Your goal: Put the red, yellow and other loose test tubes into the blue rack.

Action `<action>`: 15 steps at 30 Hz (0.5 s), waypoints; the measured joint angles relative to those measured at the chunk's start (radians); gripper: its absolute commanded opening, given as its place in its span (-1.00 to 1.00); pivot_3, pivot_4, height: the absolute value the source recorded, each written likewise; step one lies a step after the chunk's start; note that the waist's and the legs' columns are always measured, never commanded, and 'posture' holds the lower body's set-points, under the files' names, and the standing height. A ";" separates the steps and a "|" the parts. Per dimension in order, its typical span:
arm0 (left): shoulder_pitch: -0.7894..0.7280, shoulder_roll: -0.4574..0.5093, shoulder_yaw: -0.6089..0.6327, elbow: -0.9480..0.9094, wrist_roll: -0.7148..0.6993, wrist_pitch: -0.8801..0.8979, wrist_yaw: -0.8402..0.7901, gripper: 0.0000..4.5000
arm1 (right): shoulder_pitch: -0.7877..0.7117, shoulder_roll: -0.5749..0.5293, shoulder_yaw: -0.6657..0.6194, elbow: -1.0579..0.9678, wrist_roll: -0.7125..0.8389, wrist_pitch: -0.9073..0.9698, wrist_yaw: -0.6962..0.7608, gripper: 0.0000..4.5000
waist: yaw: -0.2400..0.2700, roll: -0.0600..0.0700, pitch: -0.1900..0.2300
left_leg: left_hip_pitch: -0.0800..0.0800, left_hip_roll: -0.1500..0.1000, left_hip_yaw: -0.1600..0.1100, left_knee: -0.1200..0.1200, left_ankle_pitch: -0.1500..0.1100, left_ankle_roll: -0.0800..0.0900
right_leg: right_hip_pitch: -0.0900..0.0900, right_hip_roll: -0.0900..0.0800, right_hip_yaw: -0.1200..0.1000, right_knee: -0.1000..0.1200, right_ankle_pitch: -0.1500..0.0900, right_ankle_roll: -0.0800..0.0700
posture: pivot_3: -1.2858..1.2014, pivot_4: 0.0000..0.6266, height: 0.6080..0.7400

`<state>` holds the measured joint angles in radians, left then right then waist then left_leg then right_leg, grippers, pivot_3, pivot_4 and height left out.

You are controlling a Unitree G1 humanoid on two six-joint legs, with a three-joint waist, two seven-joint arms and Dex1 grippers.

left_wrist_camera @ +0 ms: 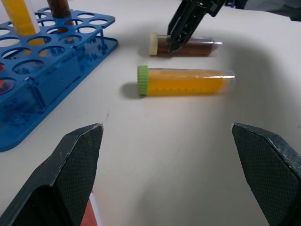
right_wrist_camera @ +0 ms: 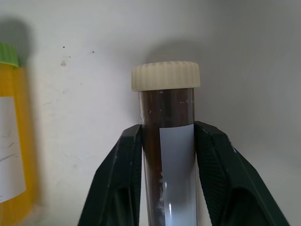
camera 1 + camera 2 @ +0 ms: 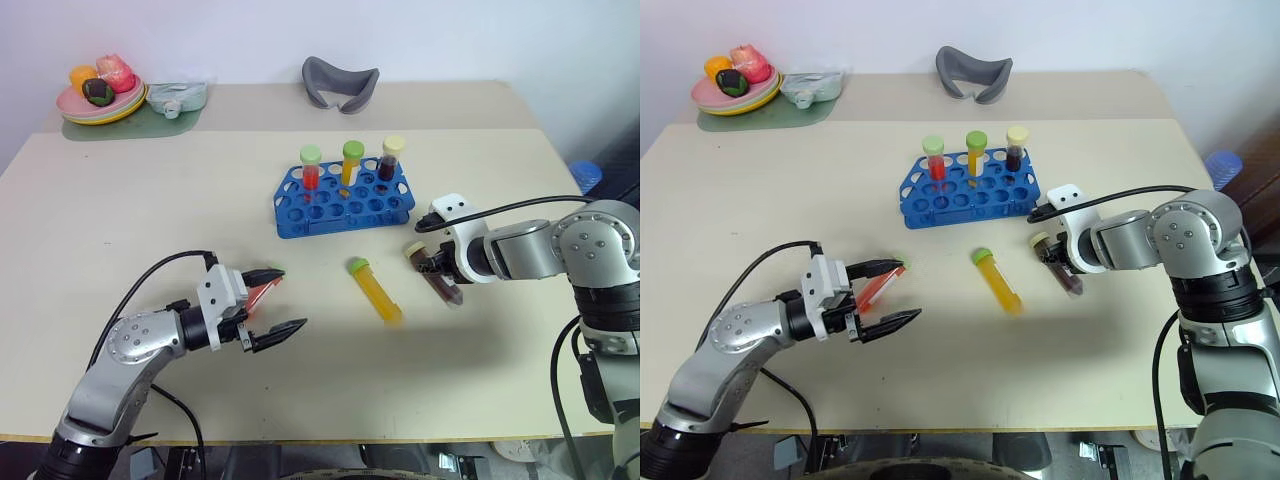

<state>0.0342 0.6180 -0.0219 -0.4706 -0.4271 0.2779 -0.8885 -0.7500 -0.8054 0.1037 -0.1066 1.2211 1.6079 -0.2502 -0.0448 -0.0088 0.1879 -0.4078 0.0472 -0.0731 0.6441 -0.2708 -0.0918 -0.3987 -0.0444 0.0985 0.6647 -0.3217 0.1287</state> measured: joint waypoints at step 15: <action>-0.011 -0.025 0.095 0.112 -0.028 -0.039 0.010 1.00 | 0.113 0.066 -0.146 -0.370 -0.259 -0.488 0.307 -0.33 | 0.003 -0.001 0.000 | -0.001 0.000 0.000 0.001 -0.002 0.003 | 0.001 0.000 -0.001 -0.001 0.000 0.000 | 0.03 -0.52 1.00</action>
<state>0.0229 0.5930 0.0732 -0.3582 -0.4546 0.2388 -0.8789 -0.6373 -0.7391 -0.0420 -0.4768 0.9621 1.1200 0.0571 -0.0416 -0.0093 0.1875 -0.4085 0.0477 -0.0734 0.6454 -0.2724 -0.0891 -0.3981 -0.0443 0.0976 0.6634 -0.3219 0.1290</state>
